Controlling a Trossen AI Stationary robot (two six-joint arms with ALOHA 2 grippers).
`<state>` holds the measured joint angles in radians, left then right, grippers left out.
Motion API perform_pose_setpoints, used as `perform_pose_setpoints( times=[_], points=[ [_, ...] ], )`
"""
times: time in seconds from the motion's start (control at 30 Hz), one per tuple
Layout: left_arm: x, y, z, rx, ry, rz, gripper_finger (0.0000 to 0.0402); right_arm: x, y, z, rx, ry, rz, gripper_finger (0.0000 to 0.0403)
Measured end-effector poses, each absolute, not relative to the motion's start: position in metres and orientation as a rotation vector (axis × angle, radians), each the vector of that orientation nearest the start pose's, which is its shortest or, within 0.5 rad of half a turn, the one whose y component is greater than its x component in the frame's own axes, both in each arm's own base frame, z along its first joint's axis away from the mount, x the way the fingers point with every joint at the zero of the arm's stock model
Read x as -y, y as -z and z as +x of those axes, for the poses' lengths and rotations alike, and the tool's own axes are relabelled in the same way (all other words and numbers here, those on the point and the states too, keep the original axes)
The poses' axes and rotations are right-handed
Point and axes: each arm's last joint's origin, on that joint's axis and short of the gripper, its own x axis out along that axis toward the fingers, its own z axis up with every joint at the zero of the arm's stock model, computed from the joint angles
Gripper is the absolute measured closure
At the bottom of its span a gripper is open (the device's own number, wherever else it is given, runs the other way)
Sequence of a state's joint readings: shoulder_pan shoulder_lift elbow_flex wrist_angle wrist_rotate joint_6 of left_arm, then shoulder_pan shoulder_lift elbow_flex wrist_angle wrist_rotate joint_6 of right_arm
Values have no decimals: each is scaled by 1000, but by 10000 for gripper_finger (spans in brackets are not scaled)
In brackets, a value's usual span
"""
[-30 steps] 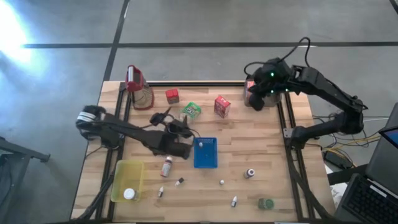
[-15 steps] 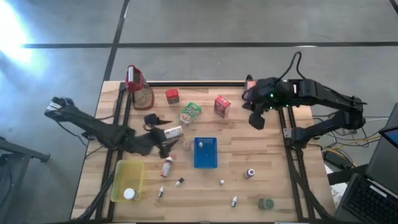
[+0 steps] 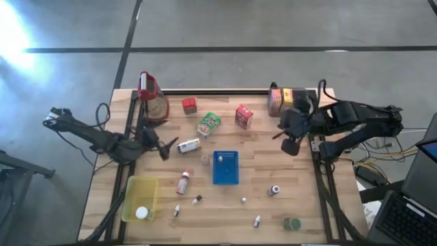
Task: Pick & Place Kitchen Items
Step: Put the large purple food coloring bottle into the blue bin
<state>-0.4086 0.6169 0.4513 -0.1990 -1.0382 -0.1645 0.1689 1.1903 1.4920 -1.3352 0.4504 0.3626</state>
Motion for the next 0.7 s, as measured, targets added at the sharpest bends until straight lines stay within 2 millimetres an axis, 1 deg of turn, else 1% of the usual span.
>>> perform_pose_setpoints(
  times=[0.03,0.07,0.1,0.17,0.2,0.27,0.33,0.4,0.53,0.7],
  points=[
    [30,-245,130,-193,-628,-11,2,-19,-398,185,-927,422,-31,394],
    [30,-243,129,-196,-610,-13,2,-18,-398,185,-934,411,-68,394],
    [31,-240,129,-227,-567,43,2,-18,-398,185,-934,412,-68,394],
    [34,-237,130,-265,-432,135,2,-19,-398,187,-912,448,6,394],
    [36,-236,131,-263,-361,145,2,-19,-397,187,-910,461,38,394],
    [38,-233,131,-264,-260,156,2,-21,-394,186,-949,414,73,394],
    [37,-227,129,-268,-254,159,2,-23,-390,184,-997,345,96,394],
    [35,-220,125,-264,-276,143,2,-26,-386,181,-1017,311,124,394],
    [31,-205,118,-259,-286,107,2,-35,-380,171,-1052,298,153,394],
    [29,-191,111,-229,-282,68,2,-51,-373,164,-1065,254,144,394]
  ],
)
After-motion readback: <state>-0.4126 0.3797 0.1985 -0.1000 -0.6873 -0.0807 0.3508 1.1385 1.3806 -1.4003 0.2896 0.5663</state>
